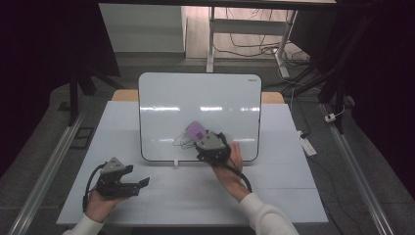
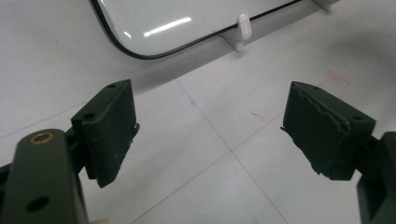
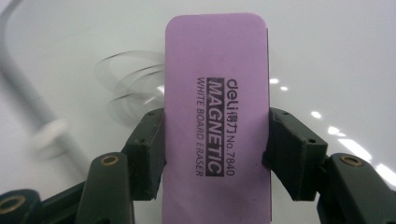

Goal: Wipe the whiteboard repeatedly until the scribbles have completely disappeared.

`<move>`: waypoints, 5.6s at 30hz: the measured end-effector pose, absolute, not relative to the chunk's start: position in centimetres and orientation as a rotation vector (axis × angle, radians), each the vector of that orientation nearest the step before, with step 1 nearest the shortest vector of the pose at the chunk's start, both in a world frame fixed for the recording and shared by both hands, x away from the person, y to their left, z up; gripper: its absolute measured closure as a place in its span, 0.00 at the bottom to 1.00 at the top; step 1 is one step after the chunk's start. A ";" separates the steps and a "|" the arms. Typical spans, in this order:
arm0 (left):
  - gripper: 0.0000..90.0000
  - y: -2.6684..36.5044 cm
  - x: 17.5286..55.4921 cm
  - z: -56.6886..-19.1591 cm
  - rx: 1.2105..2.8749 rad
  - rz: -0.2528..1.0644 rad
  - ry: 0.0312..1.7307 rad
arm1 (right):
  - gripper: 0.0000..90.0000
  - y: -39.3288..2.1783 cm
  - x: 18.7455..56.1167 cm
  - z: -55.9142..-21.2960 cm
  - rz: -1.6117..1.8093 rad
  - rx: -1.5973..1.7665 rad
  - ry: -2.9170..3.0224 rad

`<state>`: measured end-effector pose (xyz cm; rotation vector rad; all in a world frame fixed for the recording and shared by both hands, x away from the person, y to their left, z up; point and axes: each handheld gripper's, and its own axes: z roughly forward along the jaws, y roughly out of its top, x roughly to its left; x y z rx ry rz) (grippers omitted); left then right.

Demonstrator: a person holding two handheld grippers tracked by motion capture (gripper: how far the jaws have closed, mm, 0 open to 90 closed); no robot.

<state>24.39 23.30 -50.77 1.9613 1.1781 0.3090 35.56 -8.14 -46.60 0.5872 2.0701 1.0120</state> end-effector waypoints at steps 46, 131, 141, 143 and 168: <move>0.20 23.4 24.5 -50.8 1.959 0.311 1.184 | 0.46 -1.1 34.5 -48.3 1.093 0.484 2.226; 0.20 23.5 24.5 -50.7 1.952 0.314 1.186 | 0.46 -10.5 34.4 -48.1 1.015 0.619 2.200; 0.20 23.6 24.5 -50.7 1.952 0.314 1.186 | 0.46 -13.0 34.5 -47.9 0.990 0.669 2.152; 0.20 23.6 24.5 -50.7 1.950 0.313 1.189 | 0.46 -13.8 34.7 -47.6 0.992 0.696 2.130; 0.20 23.0 24.7 -50.6 1.947 0.306 1.182 | 0.45 -16.2 32.7 -46.2 1.268 0.763 2.184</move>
